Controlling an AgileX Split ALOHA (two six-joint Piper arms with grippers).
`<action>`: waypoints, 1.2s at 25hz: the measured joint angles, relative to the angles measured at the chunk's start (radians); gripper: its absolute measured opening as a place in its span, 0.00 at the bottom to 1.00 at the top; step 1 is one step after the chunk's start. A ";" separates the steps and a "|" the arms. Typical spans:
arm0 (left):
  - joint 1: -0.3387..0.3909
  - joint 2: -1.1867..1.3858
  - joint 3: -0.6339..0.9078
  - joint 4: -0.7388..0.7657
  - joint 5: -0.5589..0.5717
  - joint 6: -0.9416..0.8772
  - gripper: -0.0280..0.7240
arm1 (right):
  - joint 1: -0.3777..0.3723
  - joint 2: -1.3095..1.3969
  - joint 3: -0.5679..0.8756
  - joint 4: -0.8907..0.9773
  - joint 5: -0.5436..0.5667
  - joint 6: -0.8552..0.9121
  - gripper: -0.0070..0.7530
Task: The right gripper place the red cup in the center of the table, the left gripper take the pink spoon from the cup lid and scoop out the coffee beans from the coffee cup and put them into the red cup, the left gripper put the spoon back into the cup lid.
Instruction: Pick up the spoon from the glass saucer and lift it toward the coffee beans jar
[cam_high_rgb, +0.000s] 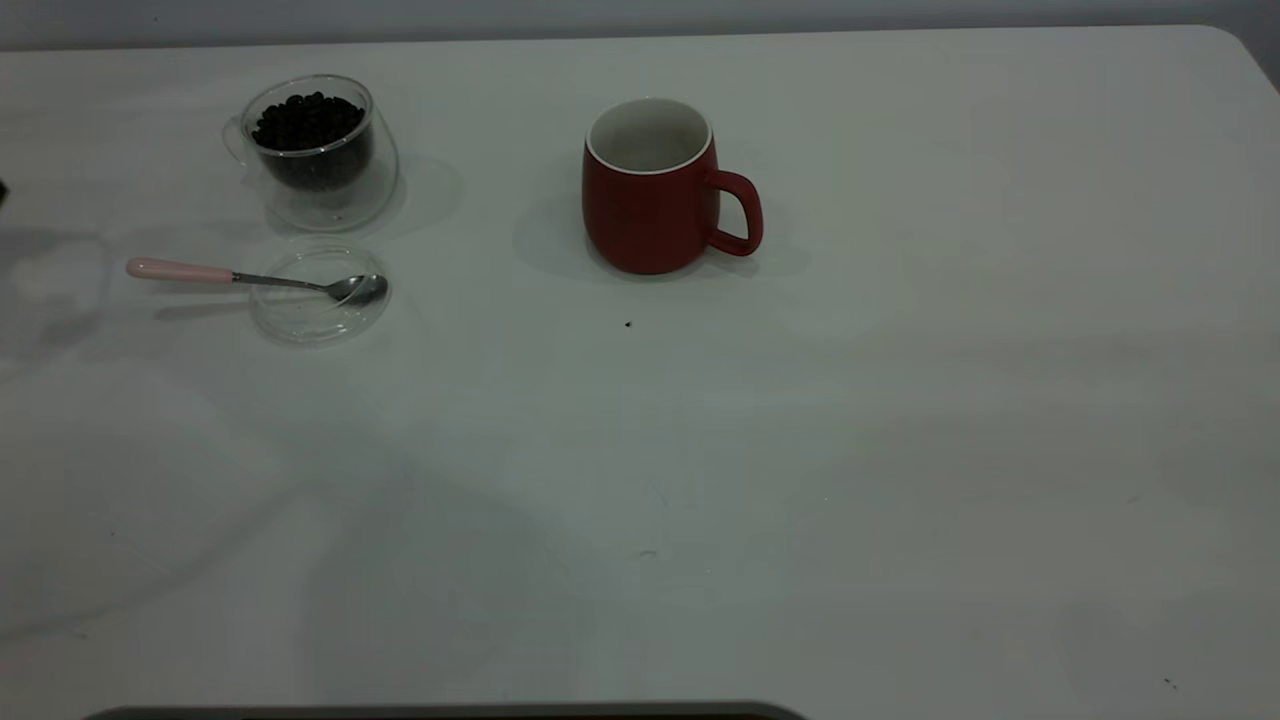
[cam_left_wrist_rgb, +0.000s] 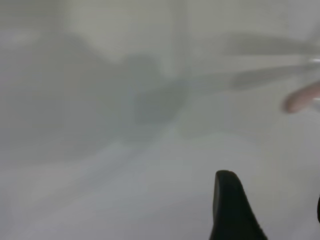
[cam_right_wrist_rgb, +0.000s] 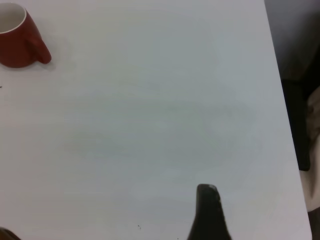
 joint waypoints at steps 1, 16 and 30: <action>0.020 0.030 -0.026 -0.057 0.041 0.037 0.66 | 0.000 0.000 0.000 0.000 0.000 0.000 0.78; 0.030 0.170 -0.078 -0.211 0.035 0.206 0.90 | 0.000 0.000 0.000 0.000 0.000 0.000 0.78; -0.007 0.245 -0.078 -0.268 0.065 0.212 0.82 | 0.000 0.000 0.000 0.000 0.000 0.000 0.78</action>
